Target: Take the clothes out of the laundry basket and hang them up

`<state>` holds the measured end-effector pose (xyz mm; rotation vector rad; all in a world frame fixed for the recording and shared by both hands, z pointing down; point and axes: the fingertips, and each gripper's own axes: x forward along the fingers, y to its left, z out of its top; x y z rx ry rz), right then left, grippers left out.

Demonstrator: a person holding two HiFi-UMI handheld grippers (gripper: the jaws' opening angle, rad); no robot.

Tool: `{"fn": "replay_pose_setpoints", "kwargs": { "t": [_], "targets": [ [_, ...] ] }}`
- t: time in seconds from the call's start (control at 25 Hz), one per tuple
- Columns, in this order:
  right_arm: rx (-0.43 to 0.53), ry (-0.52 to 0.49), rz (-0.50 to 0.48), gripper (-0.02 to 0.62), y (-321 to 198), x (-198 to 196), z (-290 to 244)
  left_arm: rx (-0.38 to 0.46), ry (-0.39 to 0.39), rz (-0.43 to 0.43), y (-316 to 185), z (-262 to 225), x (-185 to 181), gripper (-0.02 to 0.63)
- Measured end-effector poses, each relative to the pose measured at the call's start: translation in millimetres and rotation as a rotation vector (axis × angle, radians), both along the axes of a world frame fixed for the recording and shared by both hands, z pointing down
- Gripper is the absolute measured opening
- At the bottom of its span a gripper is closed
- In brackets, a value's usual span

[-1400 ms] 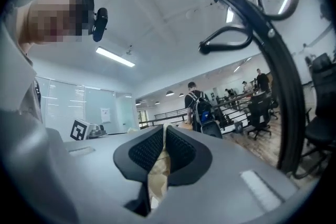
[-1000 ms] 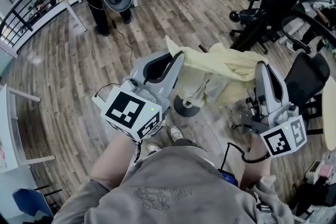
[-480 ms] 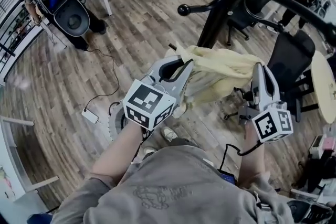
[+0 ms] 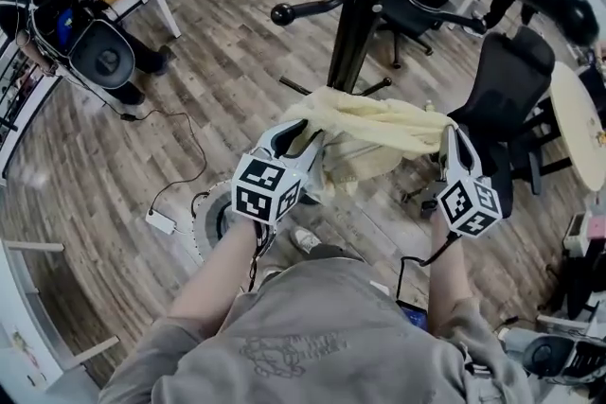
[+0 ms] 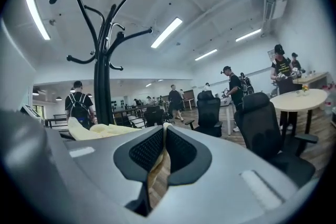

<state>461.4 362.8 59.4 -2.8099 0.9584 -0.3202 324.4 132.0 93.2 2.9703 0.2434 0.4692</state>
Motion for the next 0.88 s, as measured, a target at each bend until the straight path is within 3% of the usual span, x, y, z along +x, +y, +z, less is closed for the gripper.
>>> {"fn": "replay_pose_setpoints", "kwargs": {
  "t": [0.44,0.88],
  "targets": [
    [-0.244,-0.179,-0.053,0.048,-6,6,130,0.003,-0.075,-0.025,-6,42,5,0.129],
    [-0.439,-0.341,-0.27,0.044,-56,-41,247,-0.033,-0.104,-0.027,0,60,5,0.129]
  ]
}}
